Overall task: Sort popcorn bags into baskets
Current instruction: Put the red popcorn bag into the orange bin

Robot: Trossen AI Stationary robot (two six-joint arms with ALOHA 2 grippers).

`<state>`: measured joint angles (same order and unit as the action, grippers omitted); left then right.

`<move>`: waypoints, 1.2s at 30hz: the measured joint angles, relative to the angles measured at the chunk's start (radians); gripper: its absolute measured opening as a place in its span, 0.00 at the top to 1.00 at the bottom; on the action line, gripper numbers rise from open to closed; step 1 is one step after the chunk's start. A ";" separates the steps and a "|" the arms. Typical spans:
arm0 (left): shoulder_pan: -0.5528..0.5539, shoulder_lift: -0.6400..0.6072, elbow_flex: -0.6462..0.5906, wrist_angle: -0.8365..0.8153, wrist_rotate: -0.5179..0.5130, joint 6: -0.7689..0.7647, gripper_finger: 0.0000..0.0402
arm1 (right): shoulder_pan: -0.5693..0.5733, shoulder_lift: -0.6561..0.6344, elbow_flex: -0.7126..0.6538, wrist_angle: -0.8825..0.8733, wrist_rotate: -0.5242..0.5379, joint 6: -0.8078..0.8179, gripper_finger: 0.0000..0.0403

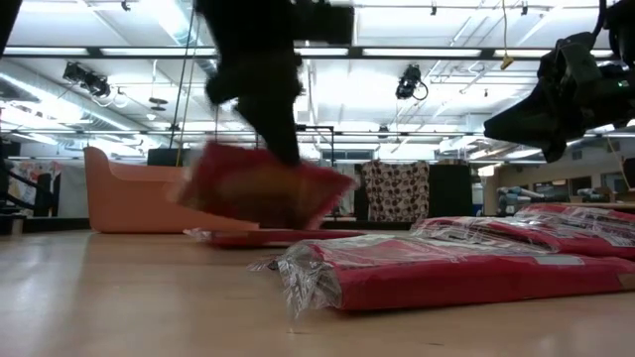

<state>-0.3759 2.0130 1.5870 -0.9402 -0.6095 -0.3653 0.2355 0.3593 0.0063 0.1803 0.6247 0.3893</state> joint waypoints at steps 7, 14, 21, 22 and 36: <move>-0.021 -0.158 0.023 -0.226 -0.097 -0.103 0.98 | 0.000 0.001 0.000 0.007 0.000 0.000 0.74; -0.042 -0.313 -0.015 -0.391 -0.170 -0.218 0.98 | 0.000 0.001 0.000 0.015 0.000 0.000 0.74; -0.039 -0.404 -0.092 -0.564 -0.331 -0.285 0.98 | 0.000 0.001 0.000 0.029 -0.009 0.000 0.74; -0.032 -0.419 -0.118 -0.564 -0.343 -0.283 0.98 | 0.000 0.001 0.000 0.028 -0.013 0.000 0.74; 0.269 -0.751 -0.630 -0.150 -0.225 0.128 0.98 | 0.000 0.001 0.000 0.028 -0.024 0.000 0.74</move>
<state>-0.1073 1.2622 0.9566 -1.0902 -0.8341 -0.2377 0.2352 0.3599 0.0063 0.2085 0.6010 0.3893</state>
